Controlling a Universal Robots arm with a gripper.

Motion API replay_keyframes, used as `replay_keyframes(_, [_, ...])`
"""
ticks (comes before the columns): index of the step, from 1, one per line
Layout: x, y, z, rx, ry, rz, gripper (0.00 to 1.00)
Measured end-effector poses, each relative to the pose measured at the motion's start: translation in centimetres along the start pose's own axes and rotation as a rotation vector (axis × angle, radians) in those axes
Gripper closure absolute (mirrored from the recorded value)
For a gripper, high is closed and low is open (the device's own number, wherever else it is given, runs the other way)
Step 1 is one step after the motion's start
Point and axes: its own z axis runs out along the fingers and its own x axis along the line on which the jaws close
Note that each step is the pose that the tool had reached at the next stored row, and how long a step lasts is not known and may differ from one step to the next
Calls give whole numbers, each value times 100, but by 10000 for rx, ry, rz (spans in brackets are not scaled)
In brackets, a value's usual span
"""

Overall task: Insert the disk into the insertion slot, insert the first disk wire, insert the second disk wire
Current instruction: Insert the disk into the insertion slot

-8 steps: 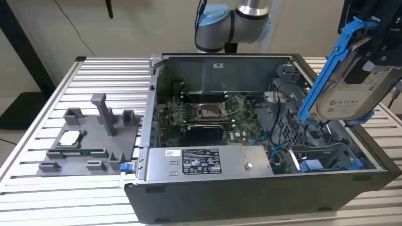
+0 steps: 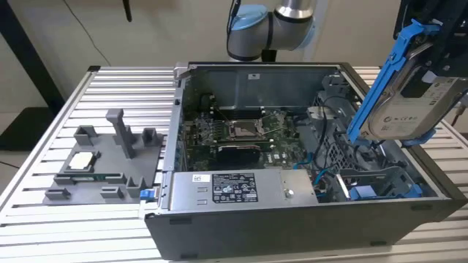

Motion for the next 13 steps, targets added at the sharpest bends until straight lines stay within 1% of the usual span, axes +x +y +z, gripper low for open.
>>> replay_keyframes(5, [0,-1,7,-2,0,-1,67])
replay_keyframes(13, [-1,-15,106,11,4,0,67])
